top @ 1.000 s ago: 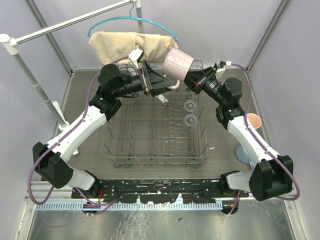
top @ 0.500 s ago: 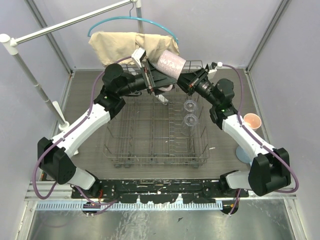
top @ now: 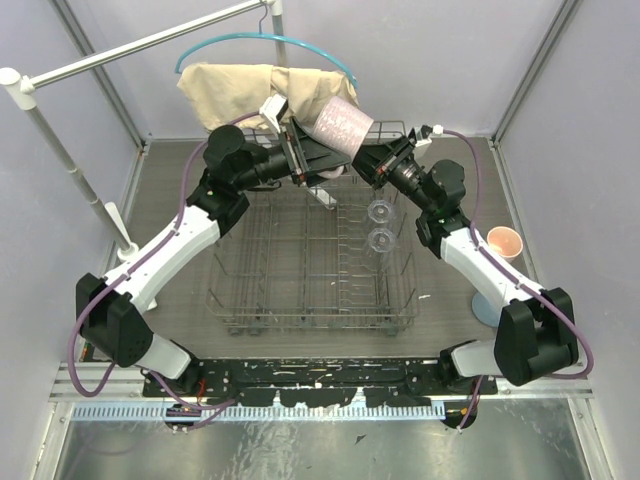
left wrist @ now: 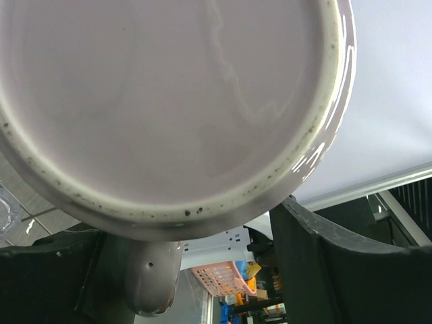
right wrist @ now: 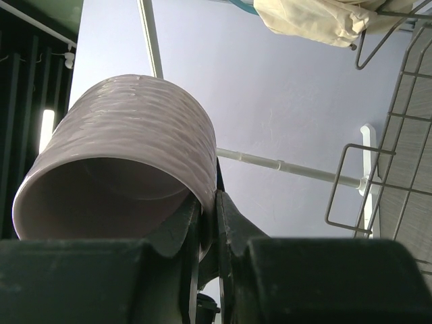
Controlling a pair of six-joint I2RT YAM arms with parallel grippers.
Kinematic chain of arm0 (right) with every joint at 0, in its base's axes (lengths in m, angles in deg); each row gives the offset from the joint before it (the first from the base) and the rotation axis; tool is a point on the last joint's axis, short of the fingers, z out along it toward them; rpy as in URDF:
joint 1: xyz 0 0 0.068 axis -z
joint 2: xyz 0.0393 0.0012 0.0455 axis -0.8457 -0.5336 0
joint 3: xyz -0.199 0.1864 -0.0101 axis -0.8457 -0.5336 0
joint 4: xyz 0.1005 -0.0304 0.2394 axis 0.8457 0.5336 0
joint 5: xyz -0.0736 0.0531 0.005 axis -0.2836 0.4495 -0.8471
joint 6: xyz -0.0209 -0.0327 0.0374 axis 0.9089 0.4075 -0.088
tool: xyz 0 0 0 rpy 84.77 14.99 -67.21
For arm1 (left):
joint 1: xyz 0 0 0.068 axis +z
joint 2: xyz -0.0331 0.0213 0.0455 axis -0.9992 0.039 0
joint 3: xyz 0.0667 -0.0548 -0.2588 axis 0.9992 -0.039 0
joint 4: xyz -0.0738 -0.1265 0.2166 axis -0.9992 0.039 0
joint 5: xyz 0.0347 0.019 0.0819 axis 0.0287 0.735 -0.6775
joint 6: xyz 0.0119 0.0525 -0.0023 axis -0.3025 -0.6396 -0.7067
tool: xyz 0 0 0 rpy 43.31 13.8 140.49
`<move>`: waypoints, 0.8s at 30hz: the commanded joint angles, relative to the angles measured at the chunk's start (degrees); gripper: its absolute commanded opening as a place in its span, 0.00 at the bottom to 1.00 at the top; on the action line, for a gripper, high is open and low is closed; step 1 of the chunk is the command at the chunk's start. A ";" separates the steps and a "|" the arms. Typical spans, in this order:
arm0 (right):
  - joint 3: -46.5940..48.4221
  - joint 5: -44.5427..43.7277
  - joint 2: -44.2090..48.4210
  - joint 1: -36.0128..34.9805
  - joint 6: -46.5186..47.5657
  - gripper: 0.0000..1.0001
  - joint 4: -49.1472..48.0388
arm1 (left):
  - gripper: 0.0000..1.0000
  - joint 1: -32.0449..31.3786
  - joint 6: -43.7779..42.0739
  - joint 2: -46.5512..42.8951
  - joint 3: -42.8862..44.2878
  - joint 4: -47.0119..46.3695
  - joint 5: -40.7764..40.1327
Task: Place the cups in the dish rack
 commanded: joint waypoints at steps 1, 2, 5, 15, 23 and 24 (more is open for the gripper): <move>2.25 0.69 0.26 -0.22 0.42 0.01 -6.56 | 0.73 0.65 -0.59 -0.75 3.01 -3.09 0.34; 2.53 1.01 0.13 -0.28 0.82 0.01 -6.03 | 0.72 0.73 -1.20 -0.69 3.31 -2.22 0.41; 3.29 1.92 0.15 -0.25 2.56 0.01 -3.72 | 0.71 1.01 -3.14 -0.58 4.83 0.96 1.23; 5.15 5.33 -1.01 -0.24 4.98 0.01 -1.58 | 0.60 1.89 -3.67 -0.91 4.05 2.82 1.90; 6.71 6.81 -1.43 -0.28 6.03 0.01 -0.61 | 0.37 2.09 -3.50 -0.86 3.48 2.94 1.74; 6.72 7.05 -1.47 -0.22 6.13 0.01 -0.65 | 0.35 2.10 -3.50 -0.78 3.45 3.03 1.73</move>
